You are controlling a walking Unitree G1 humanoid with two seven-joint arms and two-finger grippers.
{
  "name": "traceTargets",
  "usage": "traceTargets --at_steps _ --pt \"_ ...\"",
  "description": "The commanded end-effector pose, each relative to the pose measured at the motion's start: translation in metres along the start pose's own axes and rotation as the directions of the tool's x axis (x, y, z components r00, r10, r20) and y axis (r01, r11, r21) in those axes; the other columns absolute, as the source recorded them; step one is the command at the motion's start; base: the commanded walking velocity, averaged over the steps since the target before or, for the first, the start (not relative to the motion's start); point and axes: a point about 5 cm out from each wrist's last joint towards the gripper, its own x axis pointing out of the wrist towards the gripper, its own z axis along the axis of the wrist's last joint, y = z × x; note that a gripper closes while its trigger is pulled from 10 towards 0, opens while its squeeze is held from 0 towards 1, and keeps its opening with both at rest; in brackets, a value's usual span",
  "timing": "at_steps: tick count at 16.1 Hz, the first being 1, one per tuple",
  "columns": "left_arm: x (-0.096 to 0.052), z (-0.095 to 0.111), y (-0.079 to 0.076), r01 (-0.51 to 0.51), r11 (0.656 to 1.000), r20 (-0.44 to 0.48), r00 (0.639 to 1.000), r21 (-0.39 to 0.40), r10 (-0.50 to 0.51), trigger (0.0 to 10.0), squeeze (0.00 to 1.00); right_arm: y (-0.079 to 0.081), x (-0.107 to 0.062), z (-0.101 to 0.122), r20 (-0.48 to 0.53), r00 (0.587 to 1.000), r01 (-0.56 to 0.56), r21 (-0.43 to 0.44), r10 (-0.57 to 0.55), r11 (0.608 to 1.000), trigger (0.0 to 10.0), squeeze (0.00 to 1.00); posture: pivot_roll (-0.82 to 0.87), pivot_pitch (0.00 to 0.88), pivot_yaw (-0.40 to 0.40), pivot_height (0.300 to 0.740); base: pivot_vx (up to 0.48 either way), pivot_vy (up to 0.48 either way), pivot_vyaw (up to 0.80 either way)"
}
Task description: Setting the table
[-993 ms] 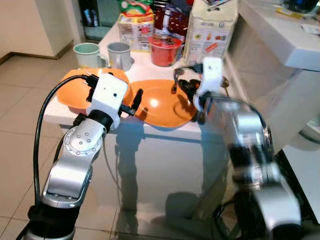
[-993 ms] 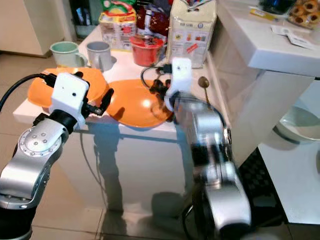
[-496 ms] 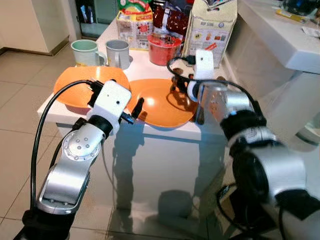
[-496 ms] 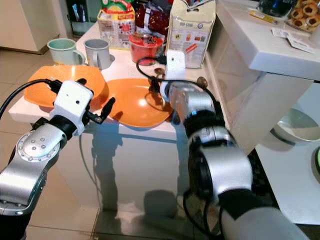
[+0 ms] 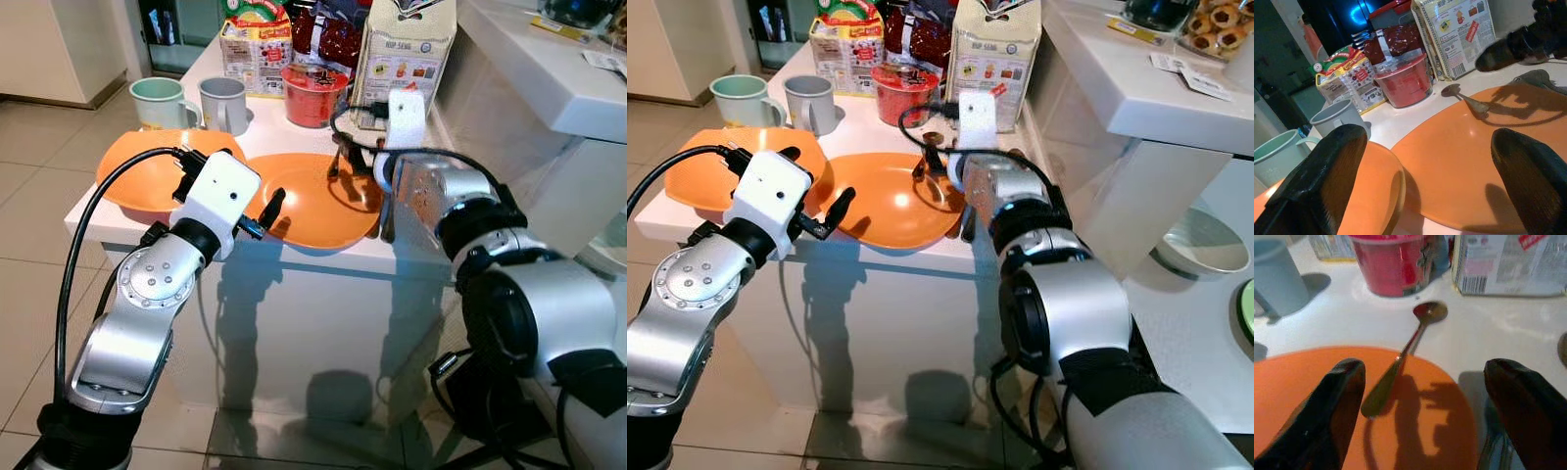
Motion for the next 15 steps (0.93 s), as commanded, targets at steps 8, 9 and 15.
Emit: traceTargets --at_steps 8,9,15 --pt "-0.016 0.012 -0.007 0.091 0.996 0.008 0.996 0.007 -0.091 10.0 0.0 0.011 0.002 -0.007 0.0 0.998 0.056 -0.07 -0.057 0.996 10.0 0.0 0.14 0.0 -0.162 0.74 0.0 0.0 0.0" --pt "-0.017 0.015 -0.005 0.086 0.996 0.01 0.996 0.012 -0.086 10.0 0.0 0.013 0.003 -0.005 0.005 0.998 0.056 -0.074 -0.056 0.996 10.0 0.0 0.15 0.0 -0.167 0.74 0.0 0.0 0.0" --pt "-0.026 0.029 0.011 0.077 0.995 0.01 0.997 0.064 -0.078 10.0 0.0 0.015 0.003 -0.005 0.017 0.996 0.09 -0.016 -0.09 0.996 10.0 0.0 0.19 0.103 -0.15 0.74 0.0 0.0 0.0"
